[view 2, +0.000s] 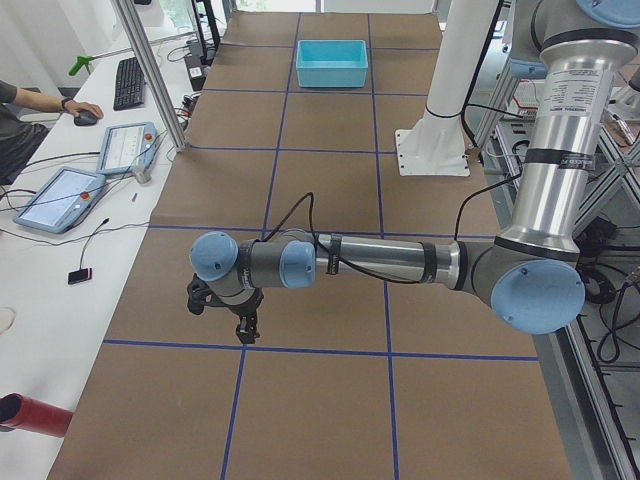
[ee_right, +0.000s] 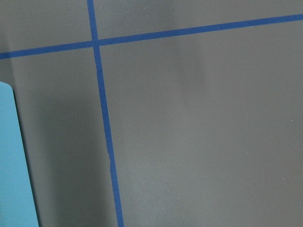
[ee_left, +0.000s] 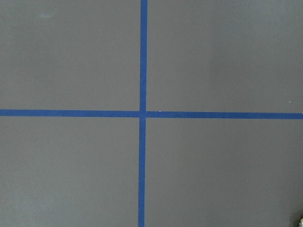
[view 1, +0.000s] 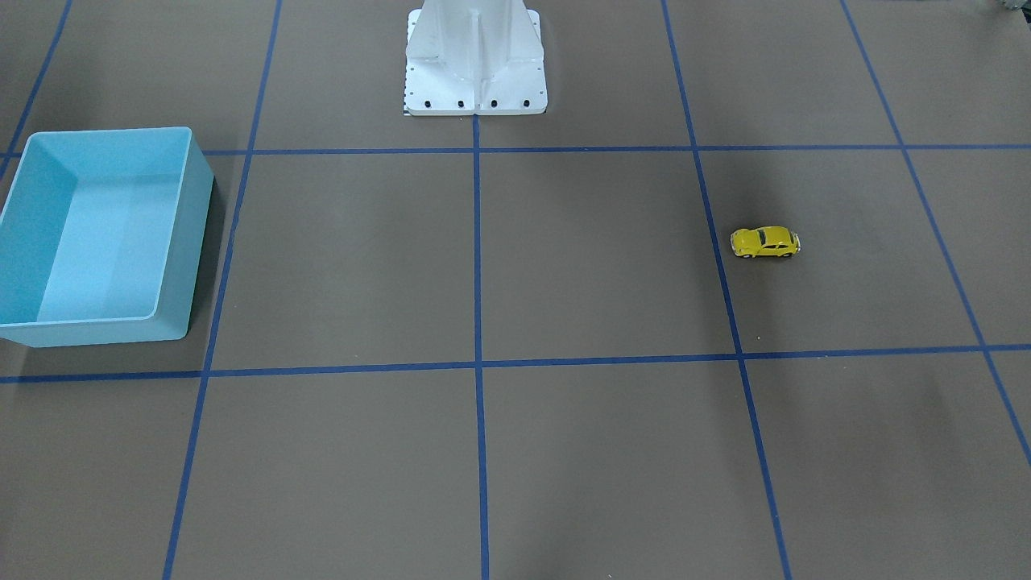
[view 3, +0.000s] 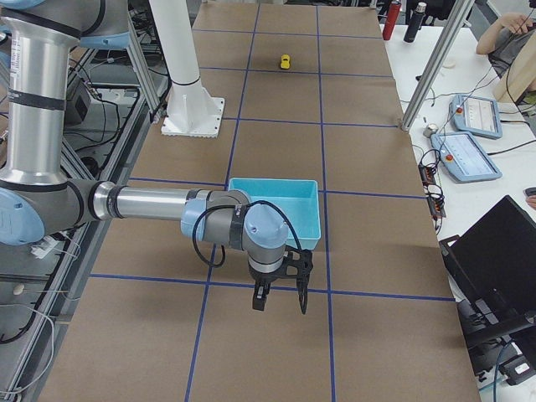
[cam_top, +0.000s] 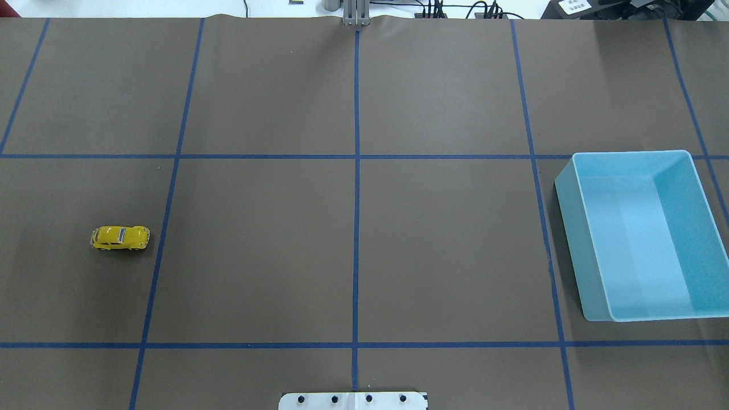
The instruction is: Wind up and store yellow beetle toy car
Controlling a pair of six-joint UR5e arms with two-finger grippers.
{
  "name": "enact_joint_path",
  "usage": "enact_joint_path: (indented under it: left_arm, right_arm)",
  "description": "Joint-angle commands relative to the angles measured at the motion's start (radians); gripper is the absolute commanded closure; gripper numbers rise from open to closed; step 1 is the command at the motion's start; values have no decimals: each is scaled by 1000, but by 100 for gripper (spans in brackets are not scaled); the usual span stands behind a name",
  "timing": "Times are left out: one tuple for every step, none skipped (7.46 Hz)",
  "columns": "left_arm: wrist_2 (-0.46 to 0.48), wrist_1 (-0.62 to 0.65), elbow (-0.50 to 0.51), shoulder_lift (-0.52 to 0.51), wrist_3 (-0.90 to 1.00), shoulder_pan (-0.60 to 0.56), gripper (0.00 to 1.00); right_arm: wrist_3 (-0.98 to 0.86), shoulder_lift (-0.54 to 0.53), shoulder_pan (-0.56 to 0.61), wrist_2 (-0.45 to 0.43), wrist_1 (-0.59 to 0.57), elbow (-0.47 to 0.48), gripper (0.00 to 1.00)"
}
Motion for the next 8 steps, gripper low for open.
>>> enact_joint_path:
  left_arm:
    - [2,4,-2,-8,3,2,0]
    - [0,-1,-2,1,3,2,0]
    - [0,-1,-2,0,3,2,0]
    - [0,-5,-5,-2,5,2,0]
    - [0,-39,-15,-7,3,3,0]
    - [0,-71,-52,0,3,6,0]
    - [0,-71,-90,0,3,41,0]
    - [0,-81,-132,0,3,119,0]
  right_arm:
    - [0,0,0,0,0,-1,0]
    - [0,0,0,0,0,-1,0]
    - [0,0,0,0,0,-1,0]
    - [0,0,0,0,0,-2,0]
    - [0,0,0,0,0,-4,0]
    - [0,-2,0,0,0,-4,0]
    - [0,-2,0,0,0,-2,0]
    - [0,-2,0,0,0,-4,0]
